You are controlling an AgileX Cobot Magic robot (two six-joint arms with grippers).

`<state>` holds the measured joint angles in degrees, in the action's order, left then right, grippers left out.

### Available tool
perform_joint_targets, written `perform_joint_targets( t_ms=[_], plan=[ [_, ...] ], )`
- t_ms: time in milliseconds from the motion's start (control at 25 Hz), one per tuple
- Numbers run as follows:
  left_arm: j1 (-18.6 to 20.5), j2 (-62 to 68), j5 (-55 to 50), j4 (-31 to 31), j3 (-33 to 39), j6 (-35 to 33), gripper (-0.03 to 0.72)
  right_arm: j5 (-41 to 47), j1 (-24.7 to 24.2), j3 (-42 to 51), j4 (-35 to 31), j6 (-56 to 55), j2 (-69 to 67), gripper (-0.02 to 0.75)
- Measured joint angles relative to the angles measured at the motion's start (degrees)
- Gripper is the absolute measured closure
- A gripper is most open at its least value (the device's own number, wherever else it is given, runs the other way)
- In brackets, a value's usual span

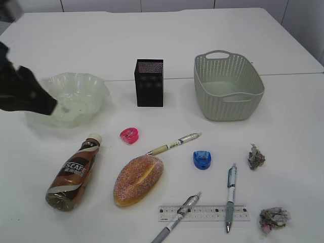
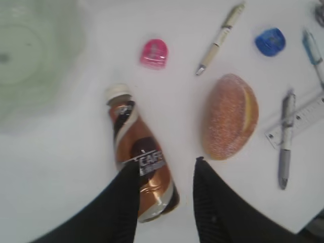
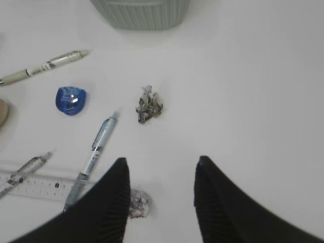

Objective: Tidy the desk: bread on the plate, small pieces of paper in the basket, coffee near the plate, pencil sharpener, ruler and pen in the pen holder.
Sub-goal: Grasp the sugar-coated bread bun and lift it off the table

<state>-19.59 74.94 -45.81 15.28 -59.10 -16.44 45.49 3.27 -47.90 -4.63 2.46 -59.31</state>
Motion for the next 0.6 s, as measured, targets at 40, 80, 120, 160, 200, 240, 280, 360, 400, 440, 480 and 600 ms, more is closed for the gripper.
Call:
perform_joint_targets(
  t_ms=[40,80,120,160,200,240,280,360,400,440,480,600],
  plan=[
    [-0.60,3.45,-1.37,1.93,-1.64,-1.97,0.422,0.52,0.00,-0.48,0.00,-0.23,-1.05,0.425],
    [-1.27,6.81,-2.49,3.18,-3.55,-3.54,0.422,0.81,0.00,-0.88,0.00,-0.70,-1.89,0.425],
    [-2.17,9.47,-3.02,3.74,-5.33,-4.49,0.422,1.08,0.00,-1.13,0.00,-1.15,-2.41,0.425],
    [-3.15,12.53,-3.70,4.14,-6.96,-4.94,0.422,1.16,0.00,-1.22,0.00,-1.33,-2.72,0.424],
    [-4.23,15.35,-4.34,4.41,-8.18,-5.26,0.421,1.41,0.00,-1.22,0.00,-1.49,-2.95,0.424],
    [-5.17,17.96,-4.66,4.41,-9.46,-5.49,0.419,1.82,0.00,-1.27,0.00,-1.58,-2.95,0.424],
    [-6.35,19.94,-5.04,4.41,-10.51,-5.49,0.414,2.04,0.00,-1.27,0.00,-1.58,-2.98,0.424],
    [-8.49,24.02,-5.41,4.01,-12.07,-5.70,0.365,2.48,0.00,-1.36,0.00,-1.72,-2.98,0.424],
    [-9.59,25.73,-5.41,3.90,-12.81,-5.70,0.329,2.61,0.00,-1.36,0.00,-1.72,-2.98,0.424],
    [-10.57,26.95,-5.41,3.75,-13.51,-5.70,0.274,2.70,0.00,-1.36,0.00,-1.72,-2.98,0.425],
    [-11.44,28.18,-5.41,3.75,-13.97,-5.84,0.216,2.74,0.00,-1.36,0.00,-1.72,-2.98,0.425],
    [-13.20,30.54,-4.92,3.71,-15.09,-5.84,0.106,2.83,0.00,-1.36,0.00,-1.72,-3.08,0.425]
  ],
)
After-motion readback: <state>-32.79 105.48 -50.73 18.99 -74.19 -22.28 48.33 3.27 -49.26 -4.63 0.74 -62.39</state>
